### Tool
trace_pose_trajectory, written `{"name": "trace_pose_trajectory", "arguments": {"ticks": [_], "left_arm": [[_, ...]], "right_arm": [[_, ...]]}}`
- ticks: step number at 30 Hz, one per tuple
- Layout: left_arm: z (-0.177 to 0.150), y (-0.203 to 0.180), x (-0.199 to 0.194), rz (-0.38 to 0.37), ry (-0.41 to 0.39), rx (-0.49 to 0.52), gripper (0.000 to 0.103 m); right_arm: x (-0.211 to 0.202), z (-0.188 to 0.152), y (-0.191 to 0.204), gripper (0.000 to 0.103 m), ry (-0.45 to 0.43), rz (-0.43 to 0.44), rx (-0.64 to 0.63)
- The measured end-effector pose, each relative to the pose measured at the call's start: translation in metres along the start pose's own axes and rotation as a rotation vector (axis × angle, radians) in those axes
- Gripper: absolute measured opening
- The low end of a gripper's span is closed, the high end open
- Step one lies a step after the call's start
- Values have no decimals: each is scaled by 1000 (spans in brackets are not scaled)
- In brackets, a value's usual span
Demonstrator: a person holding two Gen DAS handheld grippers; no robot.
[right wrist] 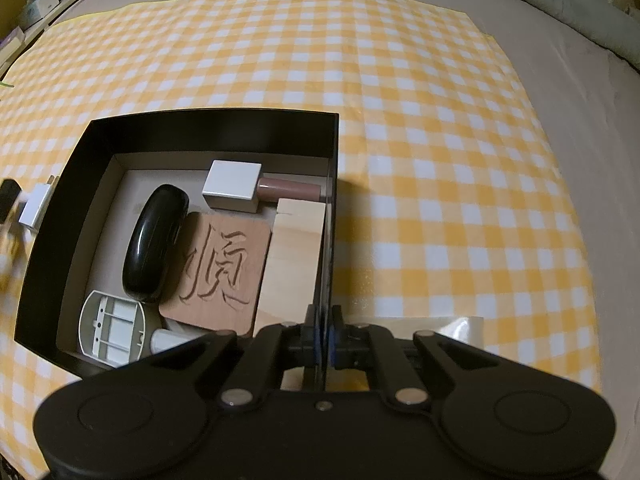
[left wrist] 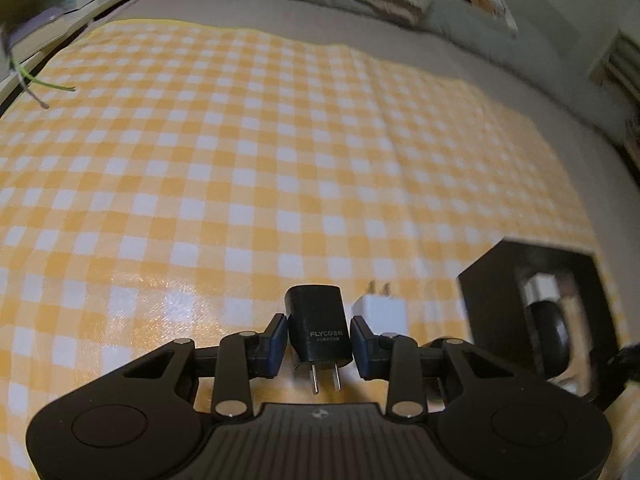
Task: Organize rigid objects
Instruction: 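Carry the black charger toward the black box, then lower the black charger into the box and open the left tool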
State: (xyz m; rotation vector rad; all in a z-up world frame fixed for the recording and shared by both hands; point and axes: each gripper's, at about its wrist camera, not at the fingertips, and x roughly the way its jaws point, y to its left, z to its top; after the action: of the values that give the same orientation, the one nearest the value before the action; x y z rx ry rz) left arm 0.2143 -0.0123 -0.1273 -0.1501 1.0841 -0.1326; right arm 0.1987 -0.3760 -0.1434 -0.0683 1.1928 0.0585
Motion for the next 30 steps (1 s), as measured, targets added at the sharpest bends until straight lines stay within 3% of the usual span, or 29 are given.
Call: {"name": "trace_pose_trajectory", "arguments": {"ticks": [8,19,30], "left_arm": [[1,-23,-37,-97,-99,-107,35],[-15,-108,-62,-320,-133,-72,35],[-18,-158,-49,-388,-108,-34,35]], "right_arm": [[-2,-1,1,5,0,2,2],[-1,-2,1,5,-3,-2,1],[-3,-3,0,5,-5,-8,-15]]}}
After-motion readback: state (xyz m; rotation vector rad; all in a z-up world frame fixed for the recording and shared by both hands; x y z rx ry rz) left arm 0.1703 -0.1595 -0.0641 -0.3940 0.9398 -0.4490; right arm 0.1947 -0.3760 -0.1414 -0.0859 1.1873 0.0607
